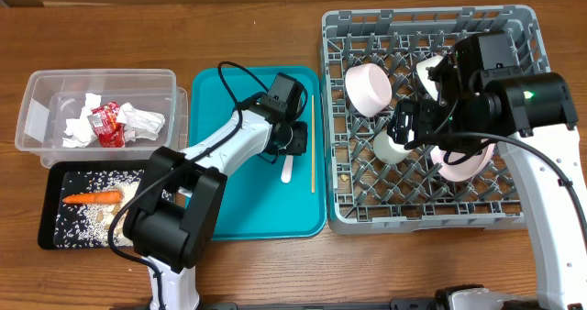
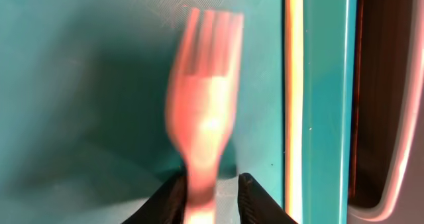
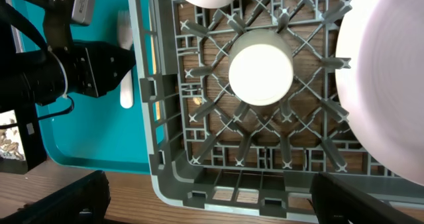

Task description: Sort waste into correct bins and load items into the dishwasher

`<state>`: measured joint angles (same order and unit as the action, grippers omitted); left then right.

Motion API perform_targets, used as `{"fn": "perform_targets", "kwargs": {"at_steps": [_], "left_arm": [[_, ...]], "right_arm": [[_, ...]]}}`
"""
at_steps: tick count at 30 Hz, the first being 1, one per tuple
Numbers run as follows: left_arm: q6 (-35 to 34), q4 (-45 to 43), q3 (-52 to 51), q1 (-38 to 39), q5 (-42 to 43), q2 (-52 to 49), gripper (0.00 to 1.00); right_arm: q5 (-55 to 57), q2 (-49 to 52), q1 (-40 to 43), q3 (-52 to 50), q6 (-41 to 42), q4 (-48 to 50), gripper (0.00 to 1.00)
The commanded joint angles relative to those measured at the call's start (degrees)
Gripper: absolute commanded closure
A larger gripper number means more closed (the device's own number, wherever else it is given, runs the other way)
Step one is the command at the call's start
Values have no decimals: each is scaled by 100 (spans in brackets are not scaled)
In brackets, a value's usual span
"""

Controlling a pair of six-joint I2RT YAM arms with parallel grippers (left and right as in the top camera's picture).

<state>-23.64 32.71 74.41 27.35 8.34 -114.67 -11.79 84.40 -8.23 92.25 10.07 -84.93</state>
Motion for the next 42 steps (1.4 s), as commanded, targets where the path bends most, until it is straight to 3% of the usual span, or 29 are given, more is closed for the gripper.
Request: {"fn": "perform_targets", "kwargs": {"at_steps": [1,6,12,17,18,20,21,23,27,32,35,37,42], "left_arm": [[195,74,-85,-11,-192,-221,73],[291,114,-85,-44,-186,-219,69],[439,476,90,-304,-61,66,78],[494,605,160,-601,4,787,71],[568,555,164,-675,136,1012,57],[588,455,164,-778,385,1307,7],[588,387,164,-839,566,1475,0],[590,343,164,-946,793,1766,0],[516,374,164,-1311,439,2308,0],[382,37,164,-1779,461,2612,0],[398,-125,164,-1860,321,2618,0],[389,-302,166,-1982,-282,2621,0],[297,-485,400,-2424,-308,2625,0]], "right_arm": [[-31,-26,26,146,-2,24,0],[-31,-26,26,146,0,24,0],[-31,-26,26,146,-2,79,0],[-212,-26,26,146,103,435,0],[-461,-26,26,146,107,474,0],[-737,-26,26,146,105,518,0],[-767,-26,26,146,107,494,0],[-798,-26,26,146,114,426,0],[-1200,22,-162,136,199,466,0],[-1200,227,-1150,-26,531,1137,0],[-492,407,-1788,-94,1082,1674,0],[573,629,-2291,-116,1794,1996,0],[675,1174,-2944,-142,2044,2774,0]]}}
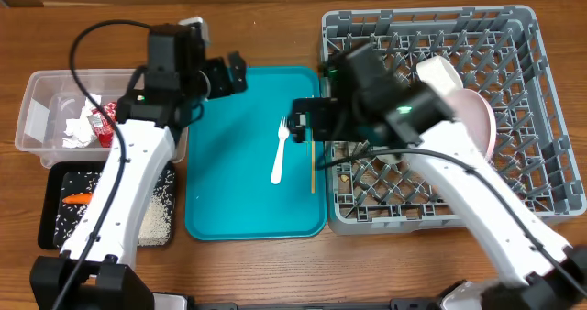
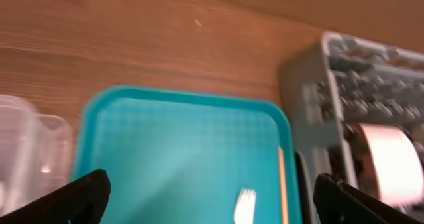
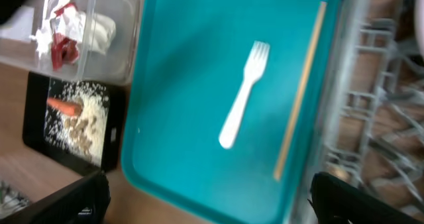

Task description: Sort waste into correct bins and load items into the dishwasher

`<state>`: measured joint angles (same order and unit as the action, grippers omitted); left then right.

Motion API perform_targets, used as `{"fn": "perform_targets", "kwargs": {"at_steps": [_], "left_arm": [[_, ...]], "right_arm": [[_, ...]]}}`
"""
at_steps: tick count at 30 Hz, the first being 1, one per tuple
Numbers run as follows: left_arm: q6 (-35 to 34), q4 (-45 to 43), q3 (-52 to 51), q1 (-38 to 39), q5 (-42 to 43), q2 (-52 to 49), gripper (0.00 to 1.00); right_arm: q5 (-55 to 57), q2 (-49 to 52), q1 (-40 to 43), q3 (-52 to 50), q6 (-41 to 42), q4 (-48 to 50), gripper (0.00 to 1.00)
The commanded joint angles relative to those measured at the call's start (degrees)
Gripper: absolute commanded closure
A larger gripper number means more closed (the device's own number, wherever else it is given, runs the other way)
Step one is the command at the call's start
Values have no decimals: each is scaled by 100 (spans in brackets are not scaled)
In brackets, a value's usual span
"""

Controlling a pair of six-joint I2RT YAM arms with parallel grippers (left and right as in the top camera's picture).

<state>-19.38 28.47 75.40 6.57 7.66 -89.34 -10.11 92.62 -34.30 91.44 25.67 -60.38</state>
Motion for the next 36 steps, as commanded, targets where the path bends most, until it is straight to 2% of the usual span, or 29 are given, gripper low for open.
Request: {"fn": "perform_targets", "kwargs": {"at_steps": [1,5,14,21,25,31,36], "left_arm": [[-129,-61,356,-424,-201,94,0],[-142,-15,420,-688,-210,92,0],[-140,175,411,-765,-225,85,0],[-140,175,411,-765,-225,85,0],[-140,175,411,-767,-227,85,0],[-140,175,411,-765,-225,85,0],[-140,175,411,-765,-227,85,0]], "right_arm": [[514,455,-413,-63,487,413,0],[634,1082,-734,-66,632,763,0],[2422,2380,-1231,-70,1810,1145,0],[2485,3040,-1235,-70,1805,1729,0],[2483,3156,-1235,-118,1805,1731,14],[2389,3171,-1235,-149,1810,1794,61],[2288,3171,-1235,-149,1808,1827,80]]}}
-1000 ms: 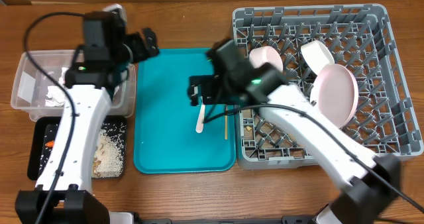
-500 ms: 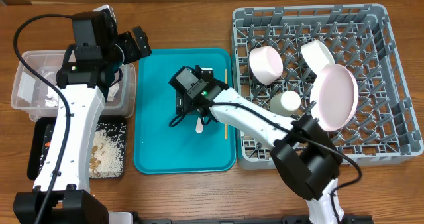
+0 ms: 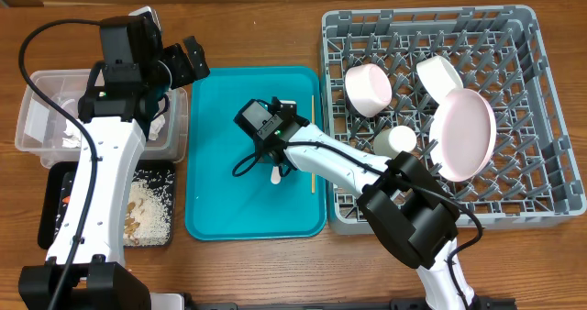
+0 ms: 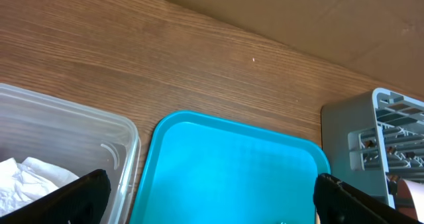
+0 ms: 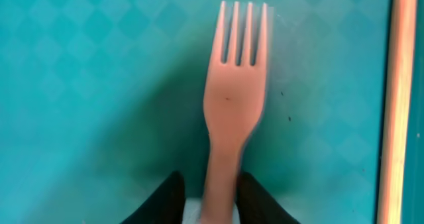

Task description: Sort waste into correct bins and load items into the dishwasher

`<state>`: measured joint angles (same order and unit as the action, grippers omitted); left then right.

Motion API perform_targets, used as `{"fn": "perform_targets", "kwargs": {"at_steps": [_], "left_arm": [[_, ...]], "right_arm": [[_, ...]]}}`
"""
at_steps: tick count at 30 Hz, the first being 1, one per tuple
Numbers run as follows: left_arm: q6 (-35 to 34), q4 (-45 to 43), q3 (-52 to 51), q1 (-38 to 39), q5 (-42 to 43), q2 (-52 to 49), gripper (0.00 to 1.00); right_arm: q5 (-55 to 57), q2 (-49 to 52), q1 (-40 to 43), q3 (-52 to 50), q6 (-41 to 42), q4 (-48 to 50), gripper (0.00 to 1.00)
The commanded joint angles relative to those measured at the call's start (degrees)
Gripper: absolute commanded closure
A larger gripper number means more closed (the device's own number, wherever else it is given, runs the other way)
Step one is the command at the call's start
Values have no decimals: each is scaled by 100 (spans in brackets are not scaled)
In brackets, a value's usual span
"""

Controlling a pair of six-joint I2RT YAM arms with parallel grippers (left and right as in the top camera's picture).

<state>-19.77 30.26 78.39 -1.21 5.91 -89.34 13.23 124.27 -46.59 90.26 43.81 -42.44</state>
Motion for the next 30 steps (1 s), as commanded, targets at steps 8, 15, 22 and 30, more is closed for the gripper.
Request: {"fn": "perform_targets", "kwargs": {"at_steps": [8,15,22,30], "left_arm": [[-101,-4,111,13,-50,85,0],[-101,-4,111,13,-50,85,0],[-101,-4,111,13,-52,85,0],[-101,-4,111,13,-50,85,0]], "right_arm": [[-42,7,-7,-31,-46,-72,96],[-42,7,-7,-31,-52,-160,96],[-39,0,-7,-15,-79,-140,94],[-42,-597,35,282,-223,-699,92]]}}
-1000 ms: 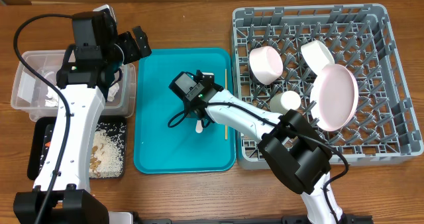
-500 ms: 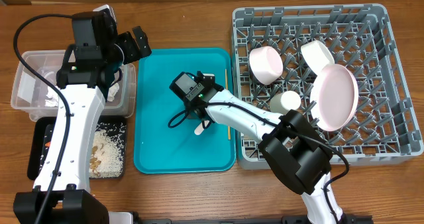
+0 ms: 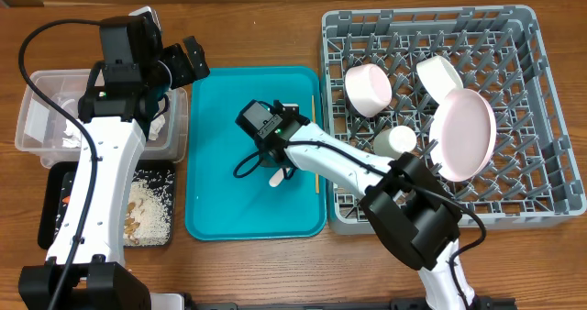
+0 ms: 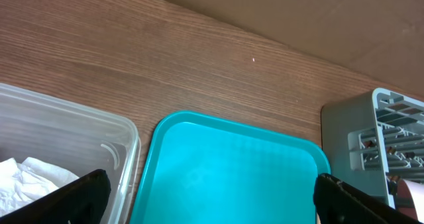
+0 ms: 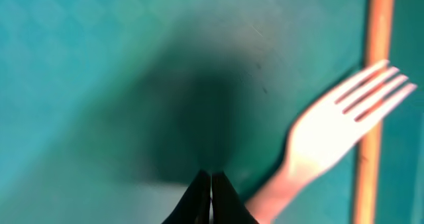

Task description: Sort waste into correct bins and load items into the dishwasher

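Note:
A white plastic fork lies skewed on the teal tray, its tines against a wooden chopstick. My right gripper is shut just left of the fork's handle, with nothing between the fingers. From overhead the right gripper sits low over the middle of the tray, and the fork's handle end pokes out below it, left of the chopstick. My left gripper is open, high over the tray's far left corner.
The grey dish rack on the right holds two bowls, a cup and a pink plate. A clear bin with paper waste stands at the left, and a black tray with rice in front of it.
The right jaws stood apart on either side of the fork's handle; now they are shut together beside it. The fork has swung right, tines against the chopstick. The left arm has not moved.
First my left gripper straddled the fork's handle on the tray while the right hung over the rack. Then the left was up at the far left and the right over the tray. The right then straddled the fork, and now is shut beside it.

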`<state>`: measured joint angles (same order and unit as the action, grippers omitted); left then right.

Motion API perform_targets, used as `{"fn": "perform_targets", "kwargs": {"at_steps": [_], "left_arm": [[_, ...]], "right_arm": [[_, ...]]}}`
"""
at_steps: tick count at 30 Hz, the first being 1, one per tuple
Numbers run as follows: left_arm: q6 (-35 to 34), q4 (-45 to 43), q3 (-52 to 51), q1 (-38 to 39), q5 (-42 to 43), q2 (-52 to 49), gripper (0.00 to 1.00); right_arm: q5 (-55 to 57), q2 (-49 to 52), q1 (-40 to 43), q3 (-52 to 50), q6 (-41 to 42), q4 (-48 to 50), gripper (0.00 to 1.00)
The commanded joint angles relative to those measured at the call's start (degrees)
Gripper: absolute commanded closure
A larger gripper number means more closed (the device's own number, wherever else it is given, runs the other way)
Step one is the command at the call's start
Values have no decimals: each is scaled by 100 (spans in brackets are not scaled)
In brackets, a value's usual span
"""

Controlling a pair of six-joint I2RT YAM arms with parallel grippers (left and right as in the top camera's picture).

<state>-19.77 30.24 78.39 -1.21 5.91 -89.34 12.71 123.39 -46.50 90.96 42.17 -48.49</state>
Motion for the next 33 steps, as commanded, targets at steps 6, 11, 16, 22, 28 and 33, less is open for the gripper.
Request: {"fn": "perform_targets", "kwargs": {"at_steps": [6,11,16,22,28,33], "left_arm": [[-101,-2,111,13,-50,85,0],[-101,-2,111,13,-50,85,0],[-101,-2,111,15,-50,85,0],[-101,-2,111,15,-50,85,0],[-101,-2,111,13,-50,85,0],[-101,-2,111,17,-50,85,0]], "right_arm": [[9,-894,28,212,109,-203,76],[-98,-848,33,81,984,-452,52],[-98,-841,28,-409,1541,-31,49],[-140,-839,26,-1091,1969,789,55],[-109,-839,26,-1425,1958,1217,60],[94,-754,28,-1770,1958,1759,72]]}}
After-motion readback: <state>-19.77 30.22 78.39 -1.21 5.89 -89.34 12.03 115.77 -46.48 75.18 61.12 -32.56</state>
